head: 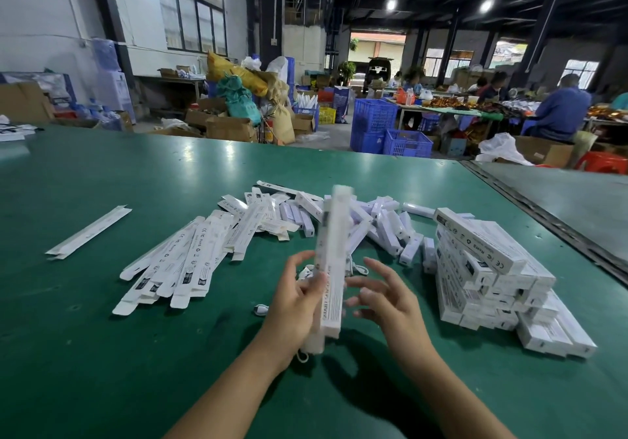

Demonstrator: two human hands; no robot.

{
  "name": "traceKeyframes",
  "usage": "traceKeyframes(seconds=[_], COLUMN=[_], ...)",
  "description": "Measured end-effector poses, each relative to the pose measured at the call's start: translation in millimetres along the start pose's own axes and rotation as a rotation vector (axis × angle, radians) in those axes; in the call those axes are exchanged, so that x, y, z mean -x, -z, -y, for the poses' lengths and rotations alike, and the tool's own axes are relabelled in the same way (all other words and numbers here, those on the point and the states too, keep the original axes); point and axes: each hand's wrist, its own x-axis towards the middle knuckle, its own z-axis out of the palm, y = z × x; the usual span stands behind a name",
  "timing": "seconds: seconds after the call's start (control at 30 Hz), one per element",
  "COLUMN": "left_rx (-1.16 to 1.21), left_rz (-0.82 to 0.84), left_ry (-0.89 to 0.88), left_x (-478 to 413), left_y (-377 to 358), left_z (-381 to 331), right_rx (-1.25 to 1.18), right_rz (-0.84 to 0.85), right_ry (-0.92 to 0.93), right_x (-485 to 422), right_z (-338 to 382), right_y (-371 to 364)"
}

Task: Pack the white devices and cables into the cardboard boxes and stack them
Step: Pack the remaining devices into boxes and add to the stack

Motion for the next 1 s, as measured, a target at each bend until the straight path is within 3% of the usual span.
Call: traceKeyframes(seconds=[0.13,0.23,0.3,0.43,0.57,0.77,1.0], left_rx=[0.330,0.434,0.346,-0.106,-0.414,-0.535,-0.517], left_rz=[-0.069,-0.052,-0.013,-0.030,-0.064,0.128,0.205], left_ry=[0.038,0.040,0.025,-0.072,-0.229,-0.259,-0.190], left_x=[-4,-3,-3,-1,1,6,7], left_y=[1,2,2,1,9,11,15], left_z=[0,-2,0,3,5,-2,-6], right_rx=[0.248,0.341,0.371,0.349,0.267,0.235,0.242], right_rz=[0.161,0.177,0.167,0.091,0.045,0.026,-0.009], right_ry=[0.071,0.079,0.083,0.124,0.129,0.139,0.166], right_x=[9,10,10,8,10,9,9], right_z=[-1,0,3,6,8,6,6], right_y=[-9,-11,-10,-10,-9,-6,-2])
